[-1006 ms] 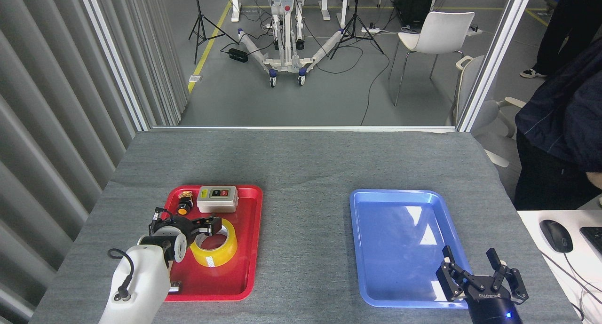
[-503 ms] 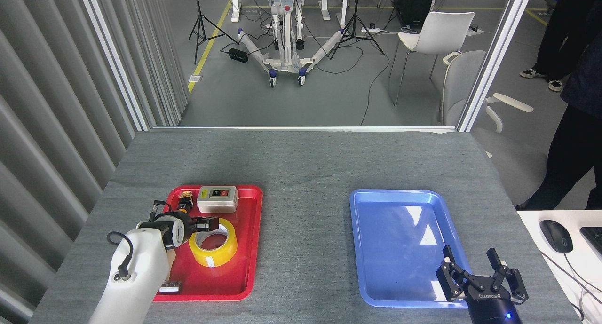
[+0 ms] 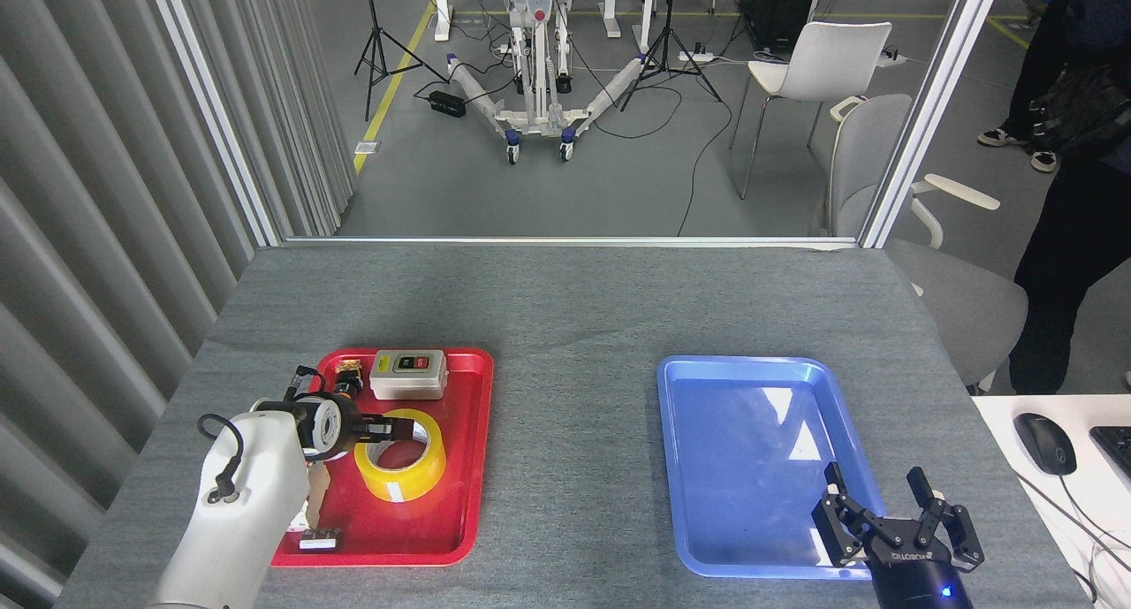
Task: Place and move tape with both arms
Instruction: 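Grasp the yellow tape roll with the left gripper and lift it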
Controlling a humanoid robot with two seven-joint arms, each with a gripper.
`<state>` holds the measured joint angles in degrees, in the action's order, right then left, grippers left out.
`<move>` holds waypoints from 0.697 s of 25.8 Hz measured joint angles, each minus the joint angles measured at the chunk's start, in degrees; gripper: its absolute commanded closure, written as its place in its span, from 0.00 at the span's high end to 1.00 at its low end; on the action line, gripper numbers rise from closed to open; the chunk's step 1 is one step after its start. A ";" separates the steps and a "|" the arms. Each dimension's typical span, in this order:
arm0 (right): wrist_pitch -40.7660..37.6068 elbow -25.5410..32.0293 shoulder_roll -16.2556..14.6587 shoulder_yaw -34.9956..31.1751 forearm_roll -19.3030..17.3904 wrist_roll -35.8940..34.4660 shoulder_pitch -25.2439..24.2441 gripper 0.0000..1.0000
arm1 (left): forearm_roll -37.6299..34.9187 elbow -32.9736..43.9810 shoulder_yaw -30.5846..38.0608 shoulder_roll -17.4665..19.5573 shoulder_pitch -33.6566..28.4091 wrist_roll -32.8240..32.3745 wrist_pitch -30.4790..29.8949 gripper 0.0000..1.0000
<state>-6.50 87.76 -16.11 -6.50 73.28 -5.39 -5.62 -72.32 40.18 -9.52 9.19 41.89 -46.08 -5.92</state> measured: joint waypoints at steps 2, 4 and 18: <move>0.00 -0.20 0.10 -0.02 0.11 0.03 0.13 1.00 | -0.03 -1.11 -0.02 0.02 0.44 -0.11 -1.05 1.00; 0.00 -0.51 0.16 -0.06 0.16 0.07 0.22 1.00 | -0.07 -2.24 -0.04 0.05 0.76 -0.19 -2.09 1.00; 0.00 -1.11 0.11 -0.07 0.20 0.13 0.35 1.00 | -0.85 -6.05 -0.41 0.19 2.40 0.21 -7.17 0.71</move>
<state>-6.49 86.65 -15.99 -6.57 73.48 -5.26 -5.27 -73.17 34.13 -9.93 9.38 44.29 -45.87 -13.09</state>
